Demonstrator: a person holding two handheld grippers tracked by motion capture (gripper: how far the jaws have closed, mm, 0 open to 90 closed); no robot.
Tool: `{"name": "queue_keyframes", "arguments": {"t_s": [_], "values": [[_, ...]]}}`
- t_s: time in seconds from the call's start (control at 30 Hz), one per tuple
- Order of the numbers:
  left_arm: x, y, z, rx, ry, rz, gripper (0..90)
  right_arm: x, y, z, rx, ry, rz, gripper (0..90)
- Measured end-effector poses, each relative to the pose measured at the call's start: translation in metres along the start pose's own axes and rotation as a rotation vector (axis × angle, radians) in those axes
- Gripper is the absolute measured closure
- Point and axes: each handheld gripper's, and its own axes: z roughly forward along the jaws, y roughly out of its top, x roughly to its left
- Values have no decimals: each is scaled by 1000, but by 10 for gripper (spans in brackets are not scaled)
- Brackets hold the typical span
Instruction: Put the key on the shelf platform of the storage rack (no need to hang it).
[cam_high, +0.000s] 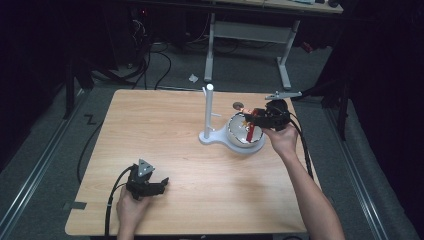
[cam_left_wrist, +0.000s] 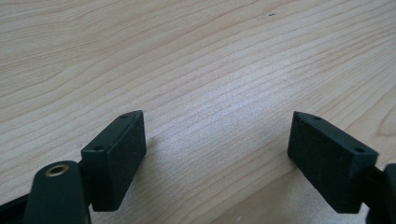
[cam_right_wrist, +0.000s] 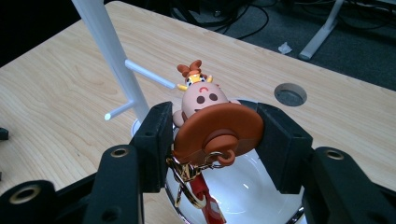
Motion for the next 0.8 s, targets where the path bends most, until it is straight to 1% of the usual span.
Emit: {"name": "queue_keyframes", "arguments": {"t_s": [0.33,0.47,0.6,0.7,0.8], "values": [[0,0,0,-2,0,0,196,-2,-9,12,28,-5,-11,486],[0,0,0,0,0,0,196,-5,-16,16,41,-6,4,486],[0,0,0,-2,0,0,196,-8,-20,19,54,-10,2,486],[0,0,0,0,0,0,196,-8,-21,19,60,-12,0,486],[0,0,0,0,0,0,196,-7,-21,21,65,-16,-13,486]]}}
